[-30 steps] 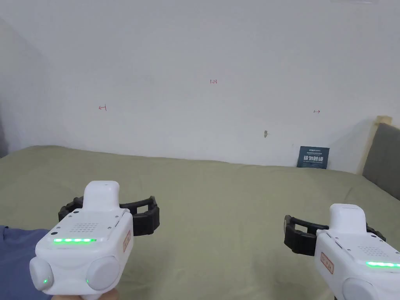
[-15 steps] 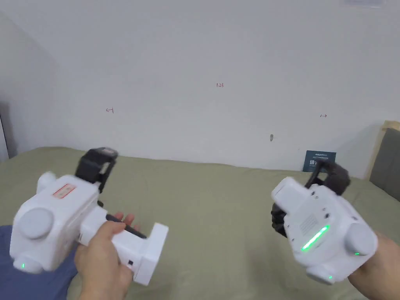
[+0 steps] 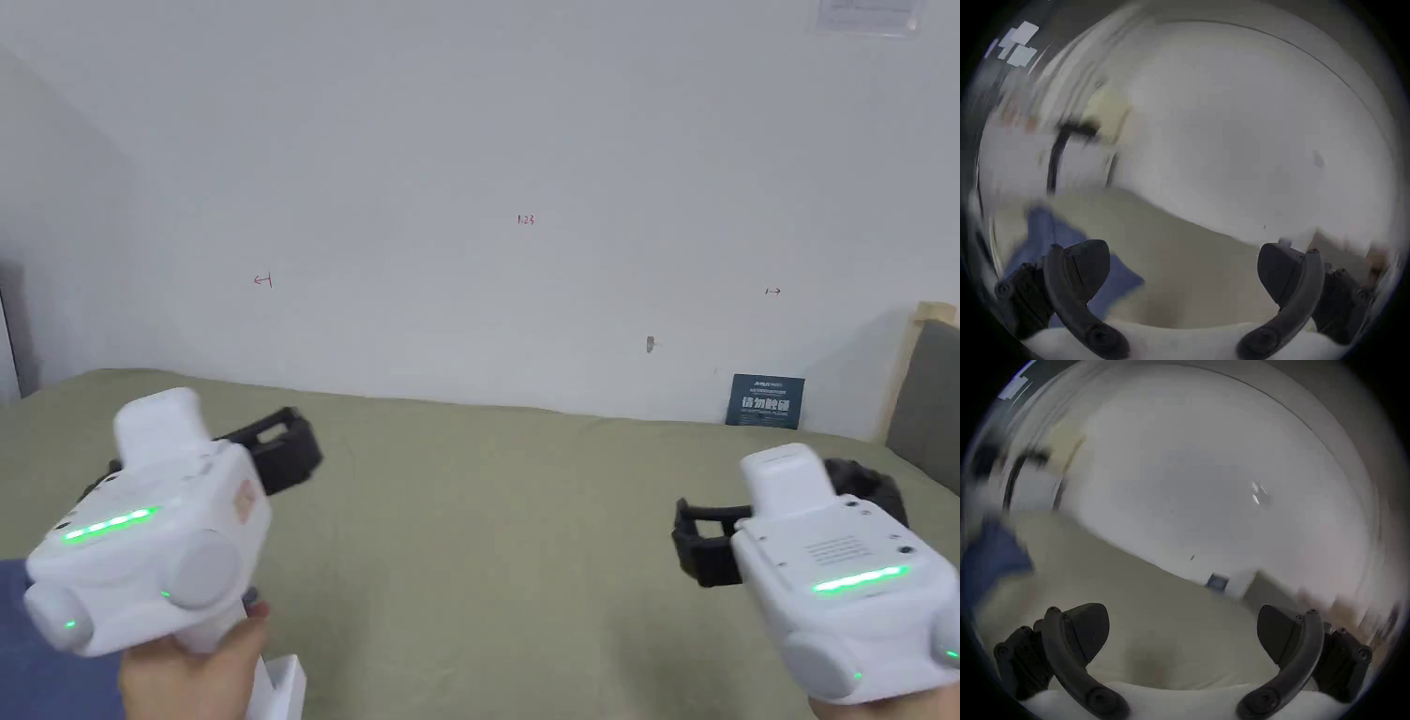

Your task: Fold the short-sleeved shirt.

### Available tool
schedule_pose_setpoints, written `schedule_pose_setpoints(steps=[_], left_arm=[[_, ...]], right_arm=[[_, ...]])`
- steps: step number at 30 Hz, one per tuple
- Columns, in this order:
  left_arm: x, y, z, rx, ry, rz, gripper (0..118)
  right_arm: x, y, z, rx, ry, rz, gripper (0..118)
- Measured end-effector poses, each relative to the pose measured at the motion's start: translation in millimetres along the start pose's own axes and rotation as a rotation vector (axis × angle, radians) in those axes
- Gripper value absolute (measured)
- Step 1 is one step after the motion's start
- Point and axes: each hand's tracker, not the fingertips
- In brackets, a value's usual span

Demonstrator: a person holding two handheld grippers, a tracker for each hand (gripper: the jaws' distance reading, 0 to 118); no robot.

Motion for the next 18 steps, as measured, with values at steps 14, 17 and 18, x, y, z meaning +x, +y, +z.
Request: schedule_pose_setpoints(steps=[14, 17, 18], left_arm=[[36, -24, 27, 0.022, -0.084, -0.158, 118], [35, -19, 25, 0.004, -0.068, -0.139, 118], [34, -18, 25, 0.003, -0.069, -0.133, 118]], right_arm=[[19, -12, 19, -0.028, -0.089, -0.242, 117], [18, -7, 21, -0.017, -0.077, -0.233, 117], [18, -5, 22, -0.016, -0.077, -0.236, 117]])
